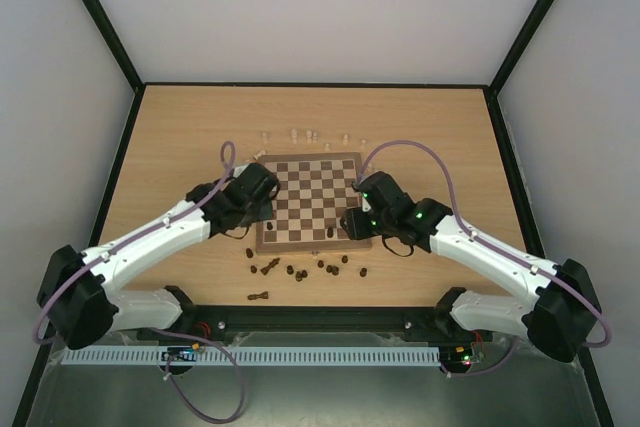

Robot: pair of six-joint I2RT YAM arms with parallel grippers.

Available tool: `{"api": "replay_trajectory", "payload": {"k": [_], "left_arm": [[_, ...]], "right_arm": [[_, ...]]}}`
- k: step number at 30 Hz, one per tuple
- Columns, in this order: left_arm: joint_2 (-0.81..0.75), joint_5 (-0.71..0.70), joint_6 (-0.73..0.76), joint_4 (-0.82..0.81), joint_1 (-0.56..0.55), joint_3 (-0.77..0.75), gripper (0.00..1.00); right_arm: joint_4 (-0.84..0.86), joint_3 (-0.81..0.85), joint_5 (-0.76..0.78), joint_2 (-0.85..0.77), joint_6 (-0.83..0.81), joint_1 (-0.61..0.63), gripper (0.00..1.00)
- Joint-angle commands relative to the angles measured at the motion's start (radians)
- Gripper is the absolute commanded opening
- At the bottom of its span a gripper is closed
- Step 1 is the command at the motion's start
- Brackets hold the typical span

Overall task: Set up the chess pieces on the board
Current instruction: Place the chess piece on the chessboard.

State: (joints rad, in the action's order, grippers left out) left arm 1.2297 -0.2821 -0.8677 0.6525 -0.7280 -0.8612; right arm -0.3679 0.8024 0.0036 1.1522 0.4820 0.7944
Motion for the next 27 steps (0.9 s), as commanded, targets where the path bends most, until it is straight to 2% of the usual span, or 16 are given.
{"api": "replay_trajectory", "payload": {"k": [1,9,27], "left_arm": [[0.073,-0.017,0.048,0.104,-0.077,-0.135,0.03],[0.247,0.013,0.079,0.065,-0.143,-0.230,0.05],[0.388,0.056,0.122,-0.027,-0.122,-0.177,0.08]], "right_arm": [[-0.023,-0.006,0.020,-0.026,-0.003,0.007,0.51],[-0.033,-0.003,0.048,-0.039,0.001,0.007,0.51],[-0.031,-0.008,0.049,-0.032,0.001,0.008,0.51]]}}
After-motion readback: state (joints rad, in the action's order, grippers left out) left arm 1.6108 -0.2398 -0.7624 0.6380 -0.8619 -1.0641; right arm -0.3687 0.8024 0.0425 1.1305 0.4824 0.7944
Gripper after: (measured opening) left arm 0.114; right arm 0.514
